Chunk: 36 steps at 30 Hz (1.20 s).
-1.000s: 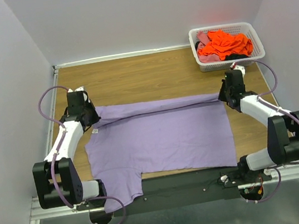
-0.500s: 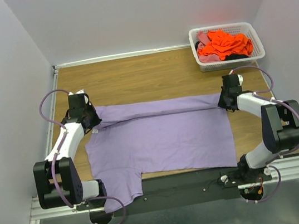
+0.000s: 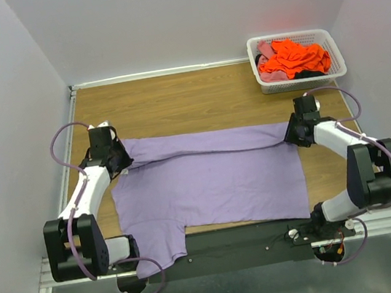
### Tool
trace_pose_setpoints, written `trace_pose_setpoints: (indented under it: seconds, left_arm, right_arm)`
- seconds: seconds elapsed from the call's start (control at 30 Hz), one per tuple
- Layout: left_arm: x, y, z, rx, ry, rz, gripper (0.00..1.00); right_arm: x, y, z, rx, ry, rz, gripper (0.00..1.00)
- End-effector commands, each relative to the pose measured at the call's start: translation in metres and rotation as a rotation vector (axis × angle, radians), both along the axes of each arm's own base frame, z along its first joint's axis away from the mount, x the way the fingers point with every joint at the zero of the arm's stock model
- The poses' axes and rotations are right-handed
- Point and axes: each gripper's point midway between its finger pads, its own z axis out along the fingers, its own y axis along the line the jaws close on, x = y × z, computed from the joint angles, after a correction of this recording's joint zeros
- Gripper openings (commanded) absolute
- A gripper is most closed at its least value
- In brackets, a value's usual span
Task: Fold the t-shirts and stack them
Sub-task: Fold the tshirt
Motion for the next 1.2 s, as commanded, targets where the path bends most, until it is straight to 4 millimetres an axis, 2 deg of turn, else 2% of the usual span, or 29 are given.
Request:
trace_pose_setpoints:
  seconds: [0.0, 0.07, 0.13, 0.17, 0.2, 0.3, 0.37, 0.43, 0.47, 0.53, 0.57, 0.63, 0.67, 0.73, 0.77, 0.8, 0.83, 0.9, 0.93, 1.0, 1.03, 1.07, 1.1, 1.17]
  left_arm:
    - [-0.012, -0.004, 0.004, -0.038, -0.015, 0.013, 0.10]
    - [-0.014, -0.006, 0.011, -0.049, -0.039, 0.010, 0.27]
    - [-0.017, -0.008, 0.016, -0.065, -0.054, 0.012, 0.40]
    - [-0.016, -0.008, 0.025, -0.068, -0.086, 0.015, 0.49]
    - [-0.014, -0.007, 0.032, -0.066, -0.107, 0.026, 0.52]
    - [-0.005, 0.000, 0.055, -0.041, -0.168, 0.054, 0.61]
    - [0.002, 0.002, 0.065, -0.032, -0.196, 0.059, 0.66]
    - [0.013, 0.002, 0.074, -0.032, -0.233, 0.052, 0.66]
    - [0.018, 0.000, 0.067, -0.038, -0.212, 0.041, 0.66]
    - [0.031, -0.004, 0.066, -0.050, -0.216, 0.022, 0.66]
    - [0.036, -0.007, 0.050, -0.059, -0.166, 0.008, 0.56]
    - [0.049, -0.009, 0.045, -0.069, -0.158, -0.002, 0.45]
    - [0.053, -0.011, 0.028, -0.074, -0.114, -0.012, 0.39]
    - [0.063, -0.011, 0.020, -0.071, -0.108, -0.017, 0.36]
    - [0.066, -0.010, 0.004, -0.064, -0.070, -0.019, 0.32]
    - [0.073, -0.009, 0.002, -0.061, -0.072, -0.020, 0.27]
    - [0.073, -0.010, -0.016, -0.061, -0.022, -0.021, 0.23]
    - [0.081, -0.011, -0.026, -0.067, 0.001, -0.036, 0.20]
    - [0.080, -0.013, -0.042, -0.072, 0.041, -0.043, 0.17]
    - [0.081, -0.015, -0.053, -0.081, 0.072, -0.054, 0.17]
    - [0.084, -0.015, -0.056, -0.082, 0.072, -0.053, 0.17]
    - [0.084, -0.013, -0.067, -0.076, 0.095, -0.045, 0.17]
    - [0.087, -0.008, -0.069, -0.061, 0.098, -0.029, 0.17]
    - [0.089, -0.005, -0.081, -0.072, 0.127, -0.023, 0.17]
  right_arm:
    - [-0.007, 0.003, 0.019, 0.029, -0.008, 0.003, 0.49]
    - [-0.007, 0.003, 0.030, 0.028, -0.039, 0.007, 0.54]
    - [-0.005, 0.004, 0.039, 0.034, -0.067, 0.016, 0.55]
    - [-0.003, 0.006, 0.045, 0.040, -0.083, 0.024, 0.56]
    - [0.004, 0.009, 0.059, 0.052, -0.123, 0.037, 0.56]
    - [0.016, 0.015, 0.083, 0.059, -0.199, 0.094, 0.56]
    - [0.021, 0.016, 0.087, 0.056, -0.217, 0.111, 0.56]
    - [0.026, 0.017, 0.085, 0.061, -0.211, 0.112, 0.56]
    - [0.027, 0.018, 0.083, 0.072, -0.207, 0.111, 0.56]
    - [0.033, 0.025, 0.081, 0.109, -0.209, 0.123, 0.56]
    - [0.038, 0.029, 0.077, 0.134, -0.201, 0.119, 0.55]
    - [0.048, 0.031, 0.077, 0.148, -0.226, 0.109, 0.54]
    - [0.053, 0.030, 0.069, 0.147, -0.214, 0.101, 0.52]
    - [0.060, 0.028, 0.061, 0.135, -0.196, 0.094, 0.49]
    - [0.063, 0.026, 0.050, 0.131, -0.170, 0.087, 0.48]
    - [0.066, 0.024, 0.045, 0.126, -0.161, 0.080, 0.45]
    - [0.067, 0.023, 0.039, 0.129, -0.149, 0.075, 0.41]
    - [0.069, 0.021, 0.022, 0.134, -0.118, 0.057, 0.39]
    - [0.069, 0.020, 0.017, 0.140, -0.110, 0.048, 0.39]
    - [0.067, 0.020, 0.002, 0.141, -0.079, 0.042, 0.39]
    - [0.066, 0.007, -0.004, 0.132, -0.065, 0.005, 0.39]
    - [0.066, 0.001, -0.009, 0.122, -0.058, -0.015, 0.39]
    - [0.066, -0.008, -0.017, 0.128, -0.041, -0.041, 0.39]
    - [0.069, -0.018, -0.022, 0.139, -0.039, -0.074, 0.39]
